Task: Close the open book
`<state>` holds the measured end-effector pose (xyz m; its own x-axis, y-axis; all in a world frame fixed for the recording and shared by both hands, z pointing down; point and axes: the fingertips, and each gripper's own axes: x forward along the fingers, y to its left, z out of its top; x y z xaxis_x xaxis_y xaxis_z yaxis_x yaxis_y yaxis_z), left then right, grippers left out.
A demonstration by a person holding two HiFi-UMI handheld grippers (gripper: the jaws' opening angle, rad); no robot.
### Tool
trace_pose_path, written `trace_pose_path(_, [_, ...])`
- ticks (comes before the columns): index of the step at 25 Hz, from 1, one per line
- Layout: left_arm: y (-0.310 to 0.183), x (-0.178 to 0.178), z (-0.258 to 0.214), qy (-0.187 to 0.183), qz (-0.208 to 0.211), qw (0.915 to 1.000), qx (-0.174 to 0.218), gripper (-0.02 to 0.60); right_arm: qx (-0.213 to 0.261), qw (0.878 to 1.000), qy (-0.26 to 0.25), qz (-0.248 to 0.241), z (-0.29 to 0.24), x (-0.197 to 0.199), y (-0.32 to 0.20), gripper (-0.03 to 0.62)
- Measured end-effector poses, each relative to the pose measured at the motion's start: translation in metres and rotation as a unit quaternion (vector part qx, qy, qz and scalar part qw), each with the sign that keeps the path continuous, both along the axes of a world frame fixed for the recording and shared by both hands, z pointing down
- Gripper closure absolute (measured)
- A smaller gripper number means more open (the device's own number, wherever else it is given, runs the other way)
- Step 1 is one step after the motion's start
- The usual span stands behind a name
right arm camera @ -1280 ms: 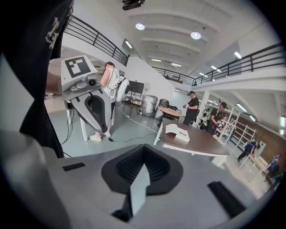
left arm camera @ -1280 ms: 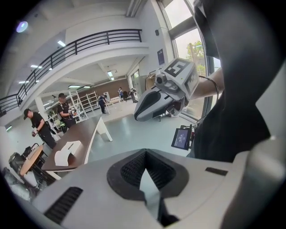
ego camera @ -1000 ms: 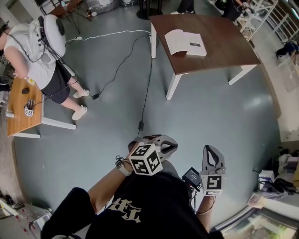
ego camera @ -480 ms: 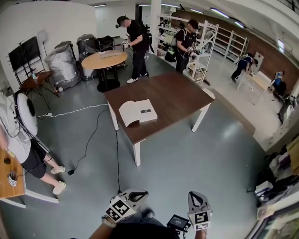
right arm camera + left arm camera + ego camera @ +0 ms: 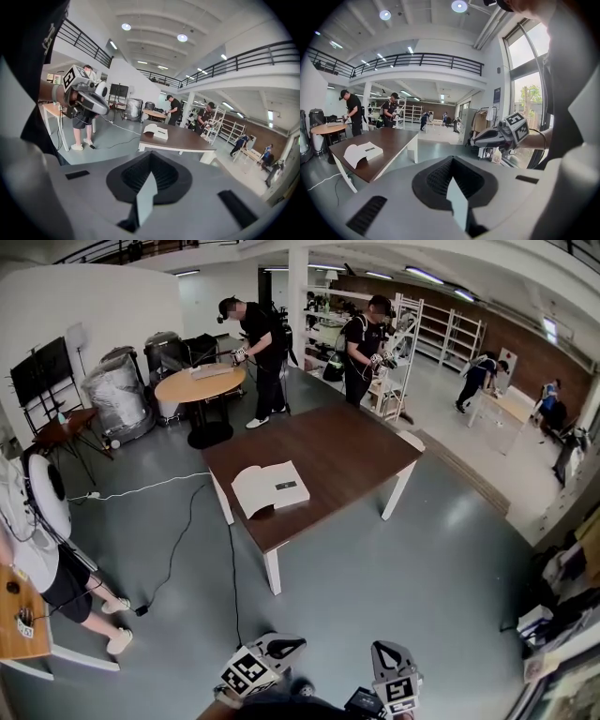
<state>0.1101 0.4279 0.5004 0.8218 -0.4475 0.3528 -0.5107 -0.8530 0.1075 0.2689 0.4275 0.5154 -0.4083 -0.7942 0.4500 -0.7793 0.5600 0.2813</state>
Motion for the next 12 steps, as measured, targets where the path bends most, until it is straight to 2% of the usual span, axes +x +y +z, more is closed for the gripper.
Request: trace_pose_path(12, [-0.025,0.003,0.003,0.013,0.005,0.9999,-0.010,0.580,-0.012,1.000,-0.005,0.006,0.006,-0.001,-0.021,0.606])
